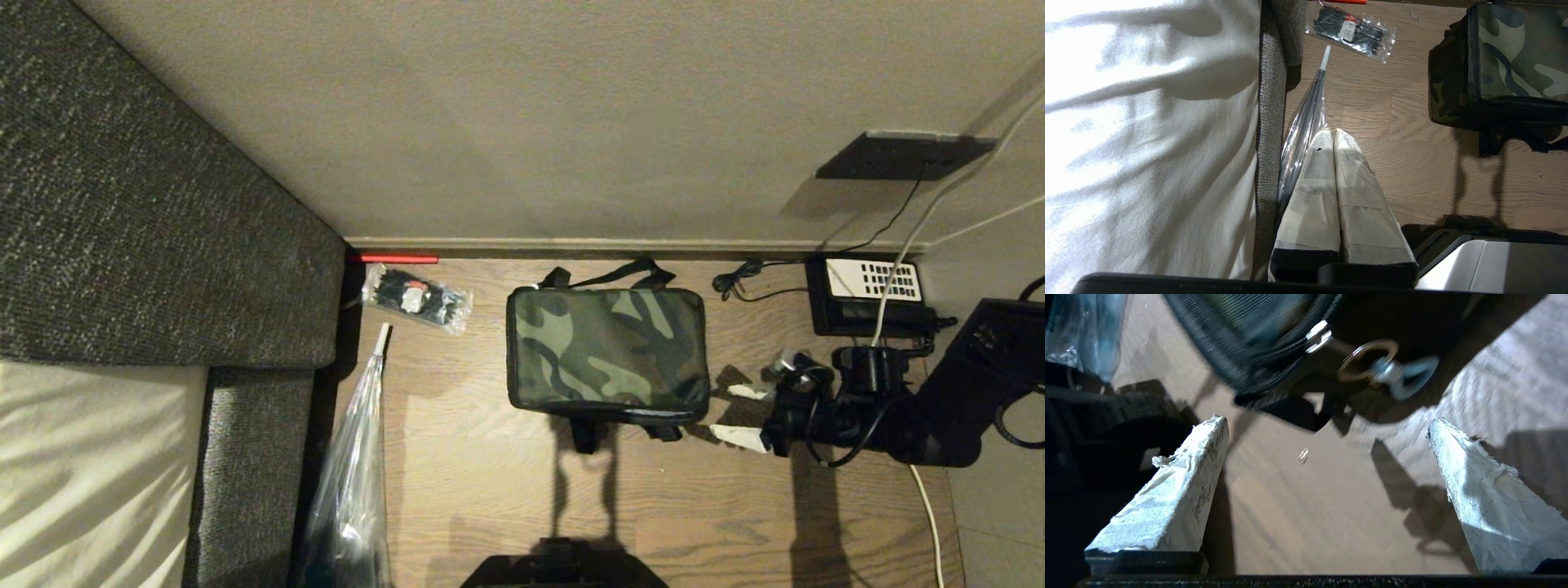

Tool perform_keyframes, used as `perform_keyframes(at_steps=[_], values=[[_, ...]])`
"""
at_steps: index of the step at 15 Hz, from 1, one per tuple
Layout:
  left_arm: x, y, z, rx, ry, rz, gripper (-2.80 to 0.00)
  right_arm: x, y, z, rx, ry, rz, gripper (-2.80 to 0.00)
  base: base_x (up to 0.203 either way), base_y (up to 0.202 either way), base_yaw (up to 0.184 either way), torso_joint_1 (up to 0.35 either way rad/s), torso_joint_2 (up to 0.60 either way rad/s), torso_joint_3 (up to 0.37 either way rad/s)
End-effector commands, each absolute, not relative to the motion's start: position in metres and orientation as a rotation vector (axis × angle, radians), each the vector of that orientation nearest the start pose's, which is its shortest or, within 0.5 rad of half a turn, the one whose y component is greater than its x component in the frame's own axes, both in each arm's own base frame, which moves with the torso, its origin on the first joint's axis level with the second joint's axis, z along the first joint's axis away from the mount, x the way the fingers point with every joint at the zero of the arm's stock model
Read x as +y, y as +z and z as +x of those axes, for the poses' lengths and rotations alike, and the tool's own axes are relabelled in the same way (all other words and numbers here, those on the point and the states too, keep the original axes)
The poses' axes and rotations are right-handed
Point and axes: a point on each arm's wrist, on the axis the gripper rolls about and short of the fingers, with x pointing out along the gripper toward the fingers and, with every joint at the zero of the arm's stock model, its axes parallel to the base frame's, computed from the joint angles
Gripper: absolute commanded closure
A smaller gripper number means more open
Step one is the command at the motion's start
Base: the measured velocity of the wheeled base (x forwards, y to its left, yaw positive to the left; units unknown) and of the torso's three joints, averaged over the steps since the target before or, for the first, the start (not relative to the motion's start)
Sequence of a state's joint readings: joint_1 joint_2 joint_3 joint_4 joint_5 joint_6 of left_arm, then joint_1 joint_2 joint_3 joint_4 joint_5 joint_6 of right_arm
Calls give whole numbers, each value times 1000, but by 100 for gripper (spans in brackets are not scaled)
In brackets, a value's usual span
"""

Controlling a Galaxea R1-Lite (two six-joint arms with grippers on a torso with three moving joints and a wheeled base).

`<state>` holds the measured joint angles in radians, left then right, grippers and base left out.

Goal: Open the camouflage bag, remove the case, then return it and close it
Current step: Open the top of the storage box

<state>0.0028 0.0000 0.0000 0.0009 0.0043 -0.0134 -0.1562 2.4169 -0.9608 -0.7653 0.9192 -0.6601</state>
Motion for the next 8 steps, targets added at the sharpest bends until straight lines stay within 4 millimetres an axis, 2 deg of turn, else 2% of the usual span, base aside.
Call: perform_keyframes(at_steps=[1, 4, 8], values=[[0, 75, -23, 3, 8, -14, 0, -52, -36, 402, 301, 887, -273, -280, 0, 0, 0, 0, 0, 0], [0, 75, -23, 5, 8, -14, 0, -60, -43, 405, 218, 953, -302, -280, 0, 0, 0, 0, 0, 0], [0, 75, -23, 3, 8, -14, 0, -57, -52, 409, 148, 1019, -358, -280, 0, 0, 0, 0, 0, 0]])
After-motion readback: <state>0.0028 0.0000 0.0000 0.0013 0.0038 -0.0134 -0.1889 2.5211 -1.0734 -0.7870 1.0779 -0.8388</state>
